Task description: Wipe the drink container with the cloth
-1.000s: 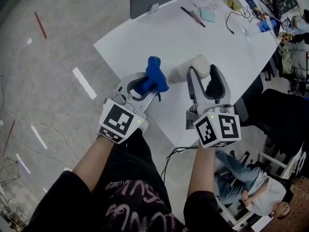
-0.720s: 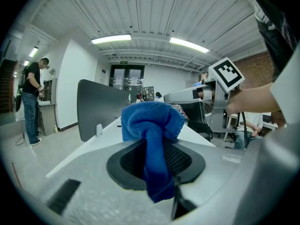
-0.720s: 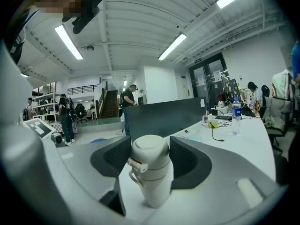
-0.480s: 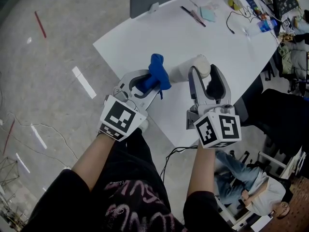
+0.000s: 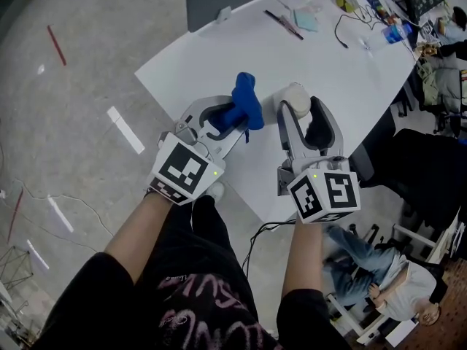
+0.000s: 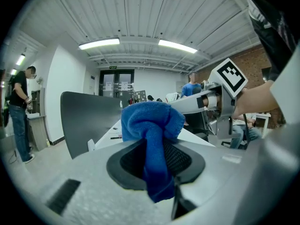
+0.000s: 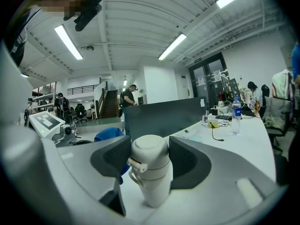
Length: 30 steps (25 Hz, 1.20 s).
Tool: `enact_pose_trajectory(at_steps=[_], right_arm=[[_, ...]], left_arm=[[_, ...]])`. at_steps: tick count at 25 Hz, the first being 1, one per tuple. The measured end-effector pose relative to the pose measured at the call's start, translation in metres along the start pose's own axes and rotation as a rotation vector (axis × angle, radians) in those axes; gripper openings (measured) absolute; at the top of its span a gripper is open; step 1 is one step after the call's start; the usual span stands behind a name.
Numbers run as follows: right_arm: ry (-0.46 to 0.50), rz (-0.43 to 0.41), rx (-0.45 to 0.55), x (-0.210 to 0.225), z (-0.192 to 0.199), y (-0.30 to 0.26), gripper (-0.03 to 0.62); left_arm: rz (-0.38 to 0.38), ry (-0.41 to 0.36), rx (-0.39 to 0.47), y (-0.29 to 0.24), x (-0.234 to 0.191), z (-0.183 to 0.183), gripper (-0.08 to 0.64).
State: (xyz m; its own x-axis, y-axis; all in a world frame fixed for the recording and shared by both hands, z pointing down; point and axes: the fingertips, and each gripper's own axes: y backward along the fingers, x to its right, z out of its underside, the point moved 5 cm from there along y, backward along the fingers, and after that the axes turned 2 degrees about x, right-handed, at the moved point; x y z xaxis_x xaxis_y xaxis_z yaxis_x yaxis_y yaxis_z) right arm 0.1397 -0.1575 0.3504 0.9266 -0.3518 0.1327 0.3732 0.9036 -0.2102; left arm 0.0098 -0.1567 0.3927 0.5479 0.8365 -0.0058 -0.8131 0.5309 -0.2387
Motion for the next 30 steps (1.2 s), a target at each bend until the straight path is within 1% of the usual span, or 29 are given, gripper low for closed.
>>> enact_pose_trajectory(at_steps=[2, 6, 13, 27, 30], right_arm=[[0.001, 0.000, -0.001, 0.000, 0.000, 0.000, 0.262], [0.003, 0.002, 0.000, -0.001, 0.000, 0.000, 0.262], [0.004, 0.008, -0.001, -0.001, -0.002, 0.001, 0.262], [0.002, 0.012, -0.001, 0.000, -0.003, 0.001, 0.262], [-0.001, 0.013, -0.003, 0.000, -0.003, 0.000, 0.262]], left_arm=[[0.027, -0.019, 0.003, -0.005, 0.002, -0.004, 0.093], [0.065, -0.032, 0.007, -0.013, 0.006, -0.009, 0.093], [0.110, -0.052, 0.010, -0.025, 0.008, -0.015, 0.094], [0.141, -0.034, 0.013, -0.037, 0.007, -0.004, 0.094], [0.141, -0.013, 0.012, -0.039, 0.004, 0.004, 0.094]])
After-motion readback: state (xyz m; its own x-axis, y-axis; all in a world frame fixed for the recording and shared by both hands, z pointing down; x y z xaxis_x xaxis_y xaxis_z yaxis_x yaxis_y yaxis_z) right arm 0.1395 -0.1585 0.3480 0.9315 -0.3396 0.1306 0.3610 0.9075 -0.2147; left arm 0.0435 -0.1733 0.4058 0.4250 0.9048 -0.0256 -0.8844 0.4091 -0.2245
